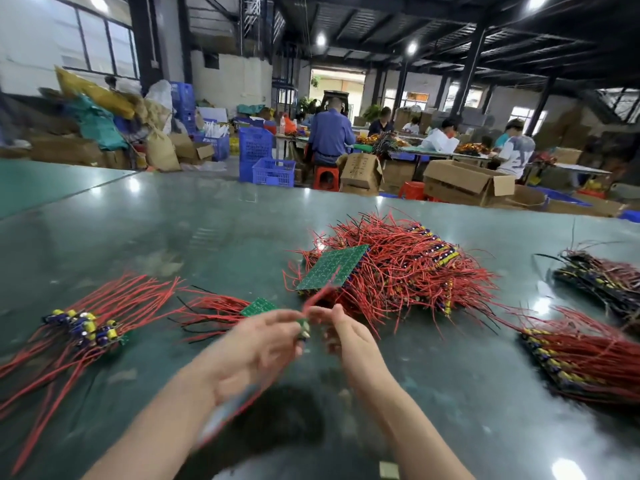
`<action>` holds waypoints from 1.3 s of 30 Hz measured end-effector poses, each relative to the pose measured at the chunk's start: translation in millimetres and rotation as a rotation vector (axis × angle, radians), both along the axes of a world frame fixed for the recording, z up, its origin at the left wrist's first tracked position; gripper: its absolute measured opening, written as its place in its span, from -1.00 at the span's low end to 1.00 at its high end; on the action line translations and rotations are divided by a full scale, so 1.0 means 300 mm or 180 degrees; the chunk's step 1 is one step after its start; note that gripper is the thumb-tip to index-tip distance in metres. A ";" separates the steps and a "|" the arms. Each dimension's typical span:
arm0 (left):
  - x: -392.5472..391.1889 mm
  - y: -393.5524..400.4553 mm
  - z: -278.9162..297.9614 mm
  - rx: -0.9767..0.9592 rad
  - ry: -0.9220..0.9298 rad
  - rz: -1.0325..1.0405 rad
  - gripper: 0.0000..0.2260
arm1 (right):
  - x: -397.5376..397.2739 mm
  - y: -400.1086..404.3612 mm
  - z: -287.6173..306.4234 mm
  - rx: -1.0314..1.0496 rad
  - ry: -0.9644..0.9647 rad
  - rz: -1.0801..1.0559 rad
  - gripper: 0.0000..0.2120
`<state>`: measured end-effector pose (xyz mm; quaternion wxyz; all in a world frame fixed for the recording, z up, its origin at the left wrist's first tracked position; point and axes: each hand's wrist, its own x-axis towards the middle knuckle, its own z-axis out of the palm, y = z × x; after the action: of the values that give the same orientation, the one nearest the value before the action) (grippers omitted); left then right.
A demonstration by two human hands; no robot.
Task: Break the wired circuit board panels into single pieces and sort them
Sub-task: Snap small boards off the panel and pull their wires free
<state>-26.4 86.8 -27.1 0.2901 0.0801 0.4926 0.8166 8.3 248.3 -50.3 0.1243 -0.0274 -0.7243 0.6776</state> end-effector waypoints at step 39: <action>-0.041 0.015 -0.101 -0.2217 0.3677 0.1547 -0.90 | -0.023 -0.045 -0.069 0.1241 0.0495 -0.0412 -0.83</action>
<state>-38.7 91.4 -57.4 -0.1983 0.2903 0.8034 0.4805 1.4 234.7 -70.9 0.2259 0.0031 -0.8266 0.5154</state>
